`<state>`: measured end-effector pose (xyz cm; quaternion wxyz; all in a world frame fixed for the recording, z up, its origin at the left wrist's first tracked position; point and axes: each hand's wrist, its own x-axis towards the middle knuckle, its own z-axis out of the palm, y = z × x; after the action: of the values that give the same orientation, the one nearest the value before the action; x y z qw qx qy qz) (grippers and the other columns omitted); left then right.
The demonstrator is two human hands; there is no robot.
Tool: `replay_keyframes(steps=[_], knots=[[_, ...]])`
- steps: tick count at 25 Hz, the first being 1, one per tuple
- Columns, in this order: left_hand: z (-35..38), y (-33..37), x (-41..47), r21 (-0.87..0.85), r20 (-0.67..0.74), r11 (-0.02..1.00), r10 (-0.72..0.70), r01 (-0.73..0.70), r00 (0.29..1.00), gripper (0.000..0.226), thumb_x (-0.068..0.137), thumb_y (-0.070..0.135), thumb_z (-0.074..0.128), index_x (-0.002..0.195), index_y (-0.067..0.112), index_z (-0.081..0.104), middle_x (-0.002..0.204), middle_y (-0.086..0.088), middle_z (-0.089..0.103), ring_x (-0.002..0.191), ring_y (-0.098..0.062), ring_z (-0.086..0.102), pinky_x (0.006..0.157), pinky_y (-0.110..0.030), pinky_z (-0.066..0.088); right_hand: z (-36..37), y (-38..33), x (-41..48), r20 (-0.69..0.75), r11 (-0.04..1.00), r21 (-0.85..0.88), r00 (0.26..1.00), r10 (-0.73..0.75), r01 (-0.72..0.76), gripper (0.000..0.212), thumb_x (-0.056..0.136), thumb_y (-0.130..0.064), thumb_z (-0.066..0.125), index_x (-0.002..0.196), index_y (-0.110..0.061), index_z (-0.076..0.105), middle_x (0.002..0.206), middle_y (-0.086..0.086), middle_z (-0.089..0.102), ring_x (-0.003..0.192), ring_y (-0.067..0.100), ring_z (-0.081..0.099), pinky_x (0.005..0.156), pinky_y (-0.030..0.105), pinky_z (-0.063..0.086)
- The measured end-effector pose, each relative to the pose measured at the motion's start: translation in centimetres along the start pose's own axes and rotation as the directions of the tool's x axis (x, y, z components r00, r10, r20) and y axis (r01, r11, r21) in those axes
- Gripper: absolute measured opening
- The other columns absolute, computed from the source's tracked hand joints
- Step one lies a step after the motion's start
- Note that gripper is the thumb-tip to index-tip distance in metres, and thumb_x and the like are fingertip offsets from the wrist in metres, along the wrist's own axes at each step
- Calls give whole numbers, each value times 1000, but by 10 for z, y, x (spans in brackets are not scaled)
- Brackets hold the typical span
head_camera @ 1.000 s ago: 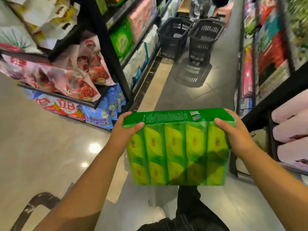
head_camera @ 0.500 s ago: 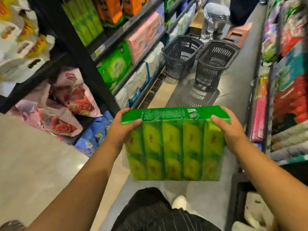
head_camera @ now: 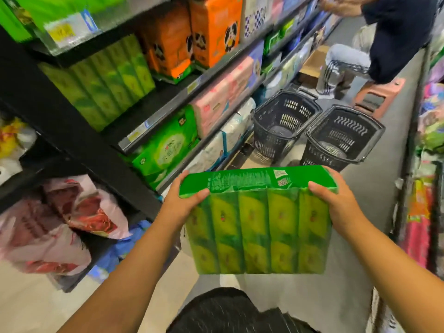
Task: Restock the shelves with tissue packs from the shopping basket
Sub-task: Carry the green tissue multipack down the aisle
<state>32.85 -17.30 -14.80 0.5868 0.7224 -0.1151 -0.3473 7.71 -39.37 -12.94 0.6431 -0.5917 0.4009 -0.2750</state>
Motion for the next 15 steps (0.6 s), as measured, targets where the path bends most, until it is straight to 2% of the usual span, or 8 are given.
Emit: replay_keyframes(steps=[2, 4, 7, 9, 11, 13, 15], knots=[[6, 20, 28, -20, -12, 1000, -8, 8, 1000, 85, 47, 49, 89, 123, 47, 52, 122, -9, 64, 103, -29, 66, 84, -46, 56, 8, -11, 45, 37, 1000, 13, 999, -20, 20, 75, 49, -44, 84, 116, -26, 55, 108, 4, 65, 94, 15, 64, 84, 28, 53], [7, 39, 55, -17, -94, 1000, -2, 0, 996, 72, 57, 43, 87, 120, 48, 53, 127, -5, 60, 108, -27, 63, 89, -46, 54, 20, -21, 89, 89, 1000, 7, 996, -28, 27, 80, 48, -52, 85, 118, -25, 56, 109, 5, 65, 98, 20, 64, 89, 36, 51], [5, 62, 94, -31, -250, 999, 18, -27, 968, 49, 78, 41, 74, 123, 47, 54, 140, 4, 46, 127, -20, 47, 107, -49, 39, 44, -37, 163, 200, 997, 8, 977, -71, 71, 94, 51, -65, 82, 127, -19, 53, 116, 10, 63, 107, 27, 62, 93, 42, 49], [8, 72, 118, -85, -364, 994, 33, -68, 931, 47, 85, 35, 64, 129, 46, 51, 149, 3, 39, 134, -17, 38, 113, -48, 32, 65, -50, 216, 296, 995, 48, 950, -98, 88, 86, 65, -54, 77, 131, -9, 47, 114, 8, 61, 102, 16, 63, 89, 32, 52], [17, 89, 131, -118, -482, 987, 37, -107, 875, 53, 93, 17, 58, 140, 35, 42, 153, 1, 33, 137, -16, 34, 114, -46, 30, 82, -63, 265, 372, 989, 88, 917, -146, 122, 62, 77, -32, 63, 130, -5, 44, 107, 3, 60, 93, 3, 63, 81, 21, 51], [27, 106, 142, -132, -565, 978, 60, -162, 823, 56, 91, 13, 61, 140, 32, 41, 153, 1, 33, 138, -16, 34, 115, -45, 29, 97, -82, 309, 485, 988, 100, 862, -151, 117, 60, 76, -34, 66, 128, -11, 47, 109, 3, 60, 95, 4, 63, 82, 22, 51], [34, 119, 148, -144, -650, 973, 45, -182, 759, 58, 77, 26, 71, 128, 43, 48, 149, 1, 41, 135, -19, 41, 112, -50, 33, 111, -100, 349, 633, 994, 106, 770, -83, 20, 59, 72, -39, 73, 125, -21, 54, 114, 5, 63, 103, 16, 63, 88, 33, 50]])
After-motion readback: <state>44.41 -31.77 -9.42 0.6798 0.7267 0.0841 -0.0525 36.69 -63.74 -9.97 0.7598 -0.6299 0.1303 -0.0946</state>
